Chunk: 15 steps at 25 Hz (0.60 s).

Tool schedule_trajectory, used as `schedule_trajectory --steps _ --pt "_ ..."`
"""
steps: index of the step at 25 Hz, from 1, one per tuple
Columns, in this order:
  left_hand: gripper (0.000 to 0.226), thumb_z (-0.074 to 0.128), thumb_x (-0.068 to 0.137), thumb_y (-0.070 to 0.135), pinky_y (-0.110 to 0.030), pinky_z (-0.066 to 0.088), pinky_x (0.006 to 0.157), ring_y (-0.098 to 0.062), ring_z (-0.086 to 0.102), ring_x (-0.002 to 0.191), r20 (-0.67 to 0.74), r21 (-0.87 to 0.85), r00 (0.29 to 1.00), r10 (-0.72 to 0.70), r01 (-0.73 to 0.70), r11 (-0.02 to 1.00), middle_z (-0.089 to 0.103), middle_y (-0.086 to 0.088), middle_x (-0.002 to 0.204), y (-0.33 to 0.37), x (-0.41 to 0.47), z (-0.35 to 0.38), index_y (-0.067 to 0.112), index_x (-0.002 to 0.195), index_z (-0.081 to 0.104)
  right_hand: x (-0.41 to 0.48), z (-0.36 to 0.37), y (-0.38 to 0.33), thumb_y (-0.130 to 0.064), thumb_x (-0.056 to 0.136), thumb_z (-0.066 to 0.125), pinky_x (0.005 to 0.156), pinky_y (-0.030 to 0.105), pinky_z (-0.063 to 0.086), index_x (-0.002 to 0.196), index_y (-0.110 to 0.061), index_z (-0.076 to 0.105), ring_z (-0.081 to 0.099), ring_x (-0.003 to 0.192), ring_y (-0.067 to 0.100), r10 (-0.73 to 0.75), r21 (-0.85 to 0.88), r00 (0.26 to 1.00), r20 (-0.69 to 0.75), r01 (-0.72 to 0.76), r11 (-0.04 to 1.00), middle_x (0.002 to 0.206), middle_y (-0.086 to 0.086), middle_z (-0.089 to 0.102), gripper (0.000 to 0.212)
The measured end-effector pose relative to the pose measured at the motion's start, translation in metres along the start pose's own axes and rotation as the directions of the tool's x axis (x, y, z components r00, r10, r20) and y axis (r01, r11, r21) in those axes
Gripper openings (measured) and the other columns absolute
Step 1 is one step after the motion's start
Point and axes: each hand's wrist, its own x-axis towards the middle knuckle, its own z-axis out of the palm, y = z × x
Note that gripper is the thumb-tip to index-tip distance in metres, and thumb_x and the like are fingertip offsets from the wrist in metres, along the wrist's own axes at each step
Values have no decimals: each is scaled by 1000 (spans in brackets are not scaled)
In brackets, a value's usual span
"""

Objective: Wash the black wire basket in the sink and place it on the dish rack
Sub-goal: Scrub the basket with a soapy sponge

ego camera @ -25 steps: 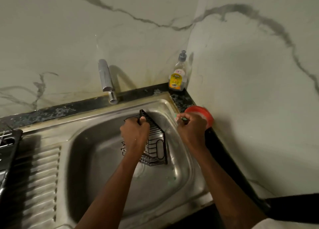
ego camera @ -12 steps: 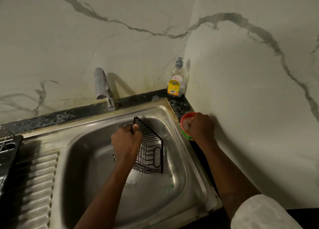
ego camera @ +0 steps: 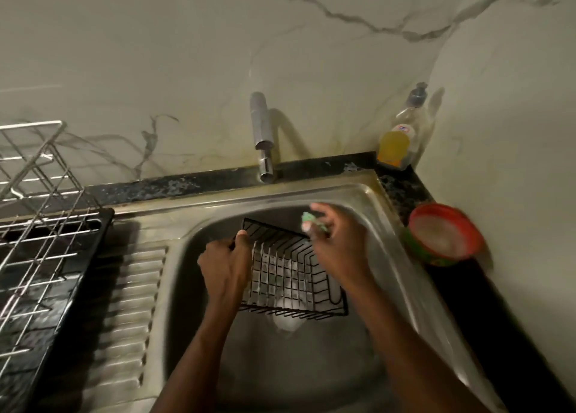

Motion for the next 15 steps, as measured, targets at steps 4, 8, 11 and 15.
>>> schedule_trajectory --steps 4,8,11,15 --pt "59 57 100 44 -31 53 55 -21 63 48 -8 -29 996 -94 94 995 66 -13 55 -27 7 -8 5 55 63 -3 112 -12 -9 97 60 83 10 44 142 -17 56 55 102 14 -153 -12 967 204 159 987 115 4 53 45" --pt "55 57 101 41 -36 51 60 -21 59 53 0 -73 989 -147 147 987 64 -7 56 -47 8 -4 7 58 63 -3 155 -10 -12 98 60 73 13 45 117 -10 72 54 89 13 -310 -60 912 271 337 940 105 2 51 22" --pt "52 60 98 41 -35 49 60 -20 58 54 -4 -118 981 -194 192 974 63 -5 57 -45 12 -2 9 57 62 2 151 14 -9 92 64 65 20 44 97 -19 69 50 84 10 -332 -226 907 257 391 892 100 0 53 12" --pt "53 60 95 43 -46 60 68 -31 69 59 -4 -160 962 -274 270 949 66 -9 59 -41 13 -3 6 58 64 16 119 43 8 77 67 58 13 35 95 -13 77 55 74 14 -182 -439 977 109 211 873 84 2 61 30"
